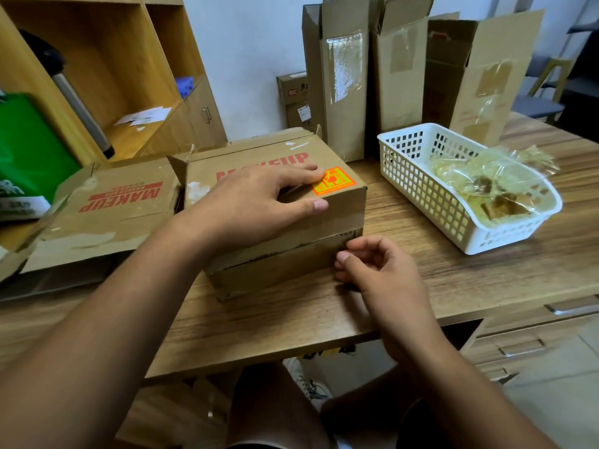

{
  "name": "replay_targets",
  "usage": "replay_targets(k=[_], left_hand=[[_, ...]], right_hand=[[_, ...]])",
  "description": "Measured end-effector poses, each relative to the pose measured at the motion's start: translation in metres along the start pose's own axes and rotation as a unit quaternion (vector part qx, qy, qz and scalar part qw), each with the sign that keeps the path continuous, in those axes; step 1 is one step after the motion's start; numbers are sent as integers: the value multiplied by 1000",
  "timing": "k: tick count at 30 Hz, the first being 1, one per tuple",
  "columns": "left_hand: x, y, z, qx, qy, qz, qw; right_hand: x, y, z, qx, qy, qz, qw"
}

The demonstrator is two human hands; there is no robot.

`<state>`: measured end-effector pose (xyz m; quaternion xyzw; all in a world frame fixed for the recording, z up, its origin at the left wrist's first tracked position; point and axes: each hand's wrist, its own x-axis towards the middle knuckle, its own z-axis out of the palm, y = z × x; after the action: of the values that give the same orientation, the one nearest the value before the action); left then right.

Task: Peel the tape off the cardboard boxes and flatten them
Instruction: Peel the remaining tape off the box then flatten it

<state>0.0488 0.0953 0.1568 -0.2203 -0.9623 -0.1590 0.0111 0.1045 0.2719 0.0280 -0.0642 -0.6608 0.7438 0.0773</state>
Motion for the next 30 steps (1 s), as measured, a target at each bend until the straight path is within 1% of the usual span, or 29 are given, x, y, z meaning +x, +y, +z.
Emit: replay_targets(k=[2, 4, 6, 8, 10, 12, 15, 19, 24, 30], left_hand=[[0, 0, 0, 0, 1, 0, 1000], [0, -1, 1, 1, 3, -1, 1000], [0, 0, 2, 4, 6, -1, 1000], [0, 0, 2, 9, 9, -2, 1000], [0, 0, 2, 11, 10, -2, 1000], [0, 1, 2, 11, 11, -1, 1000], [0, 1, 3, 15, 13, -4, 1000], [0, 0, 2, 12, 12, -2, 1000], [1, -1, 2, 6, 12, -3, 1000], [1, -1, 2, 1, 11, -2, 1000]], right_hand=[[2, 2, 3, -116, -5, -26, 993], [4, 0, 6, -223, -8, -45, 974], [5, -3, 8, -276, 9, -73, 958], [7, -4, 9, -297, 19, -97, 950], [9, -2, 10, -293, 21, -103, 950], [10, -1, 9, -268, 15, -93, 959], [11, -2, 7, -211, -12, -56, 976], [9, -9, 4, -152, -58, -20, 987], [9, -15, 0, -95, -95, 20, 991], [9, -20, -5, -67, -126, 51, 988]])
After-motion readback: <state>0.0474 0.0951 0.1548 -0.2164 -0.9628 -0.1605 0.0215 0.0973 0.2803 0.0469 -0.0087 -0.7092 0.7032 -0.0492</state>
